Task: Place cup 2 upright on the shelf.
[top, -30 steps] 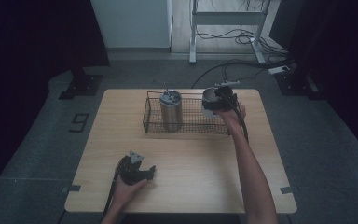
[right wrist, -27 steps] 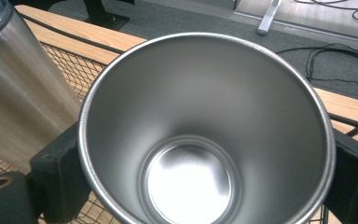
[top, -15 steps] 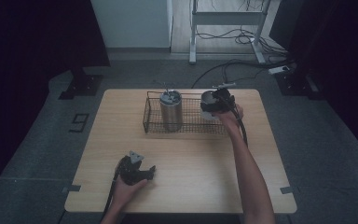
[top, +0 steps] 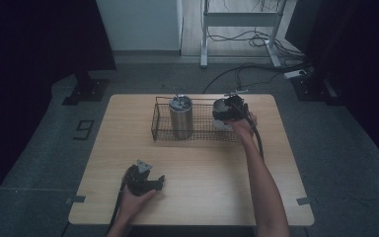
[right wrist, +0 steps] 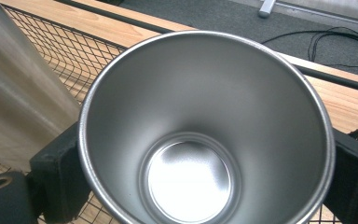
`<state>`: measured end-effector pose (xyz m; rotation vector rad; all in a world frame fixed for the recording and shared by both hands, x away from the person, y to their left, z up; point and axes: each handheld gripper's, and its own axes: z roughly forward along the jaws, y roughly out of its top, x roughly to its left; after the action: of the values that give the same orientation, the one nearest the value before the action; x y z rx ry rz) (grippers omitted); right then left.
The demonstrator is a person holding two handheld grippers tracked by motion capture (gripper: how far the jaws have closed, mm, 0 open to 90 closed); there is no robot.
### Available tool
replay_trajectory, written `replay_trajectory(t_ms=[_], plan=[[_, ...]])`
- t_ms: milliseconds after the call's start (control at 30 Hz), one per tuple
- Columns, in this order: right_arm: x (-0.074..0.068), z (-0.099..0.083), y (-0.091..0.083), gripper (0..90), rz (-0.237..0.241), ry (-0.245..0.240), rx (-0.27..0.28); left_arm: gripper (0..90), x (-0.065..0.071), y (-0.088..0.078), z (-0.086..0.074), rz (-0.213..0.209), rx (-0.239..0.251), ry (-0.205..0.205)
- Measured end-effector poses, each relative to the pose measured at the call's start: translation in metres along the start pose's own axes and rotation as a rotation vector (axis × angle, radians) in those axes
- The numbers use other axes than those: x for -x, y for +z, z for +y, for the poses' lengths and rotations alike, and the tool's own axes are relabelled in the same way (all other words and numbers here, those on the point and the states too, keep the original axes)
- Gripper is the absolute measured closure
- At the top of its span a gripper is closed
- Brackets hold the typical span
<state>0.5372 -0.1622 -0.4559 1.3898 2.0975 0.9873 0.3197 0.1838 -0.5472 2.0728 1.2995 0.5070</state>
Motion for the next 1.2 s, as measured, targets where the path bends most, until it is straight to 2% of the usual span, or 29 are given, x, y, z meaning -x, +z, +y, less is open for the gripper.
replay_trajectory(t_ms=[433, 600, 1200], plan=[[0.000, -0.003, 0.010, 6.9, -0.003, -0.007, -0.017, 14.9, 0.000, 0.000, 0.000, 0.000, 0.000, 0.000], [-0.001, -0.005, 0.015, 6.9, -0.019, -0.019, -0.035, 14.9, 0.000, 0.000, 0.000, 0.000, 0.000, 0.000], [0.000, -0.012, 0.026, 6.8, -0.027, -0.009, -0.078, 14.9, 0.000, 0.000, 0.000, 0.001, -0.001, 0.001]])
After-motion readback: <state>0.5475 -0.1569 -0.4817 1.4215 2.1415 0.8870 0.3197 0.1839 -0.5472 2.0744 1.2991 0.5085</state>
